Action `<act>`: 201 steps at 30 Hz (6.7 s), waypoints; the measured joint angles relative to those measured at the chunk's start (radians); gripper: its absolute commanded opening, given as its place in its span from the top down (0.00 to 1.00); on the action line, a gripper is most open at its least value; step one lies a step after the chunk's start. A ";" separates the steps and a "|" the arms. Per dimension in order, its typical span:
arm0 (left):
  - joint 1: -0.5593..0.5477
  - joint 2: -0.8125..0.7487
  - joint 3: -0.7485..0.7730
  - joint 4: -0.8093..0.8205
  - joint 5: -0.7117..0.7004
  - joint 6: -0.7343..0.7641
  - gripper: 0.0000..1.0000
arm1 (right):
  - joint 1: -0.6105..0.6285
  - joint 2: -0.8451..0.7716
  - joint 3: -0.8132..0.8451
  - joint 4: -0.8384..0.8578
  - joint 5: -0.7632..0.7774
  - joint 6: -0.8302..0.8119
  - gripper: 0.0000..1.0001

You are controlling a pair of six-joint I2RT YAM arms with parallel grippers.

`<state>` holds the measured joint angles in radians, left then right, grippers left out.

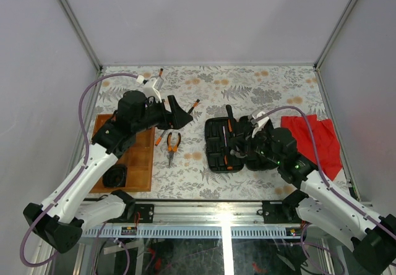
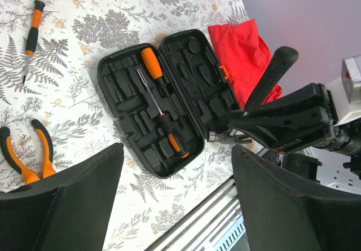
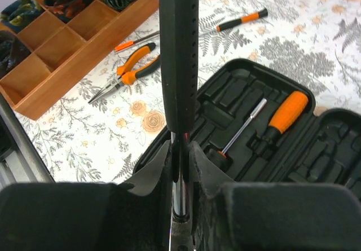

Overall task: Sort the tools into containers
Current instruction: Pick up the hammer at the center of the board.

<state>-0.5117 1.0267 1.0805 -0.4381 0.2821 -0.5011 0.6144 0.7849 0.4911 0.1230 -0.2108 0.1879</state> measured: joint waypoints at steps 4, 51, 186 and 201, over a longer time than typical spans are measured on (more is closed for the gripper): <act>0.000 -0.005 0.000 -0.010 0.003 0.004 0.23 | 0.000 -0.005 0.000 0.028 -0.058 -0.055 1.00; -0.341 0.224 -0.014 0.165 -0.309 -0.224 0.17 | 0.071 0.188 0.179 -0.233 -0.175 0.483 1.00; -0.423 0.106 -0.100 0.309 -0.405 -0.244 1.00 | 0.300 -0.006 0.128 -0.018 0.106 0.351 0.43; -0.423 -0.008 -0.119 0.396 -0.267 -0.241 1.00 | 0.301 -0.045 0.090 0.045 -0.029 0.415 0.83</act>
<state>-0.9352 1.0187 0.9619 -0.0418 0.0154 -0.7425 0.9154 0.7399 0.5816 0.1680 -0.2401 0.6033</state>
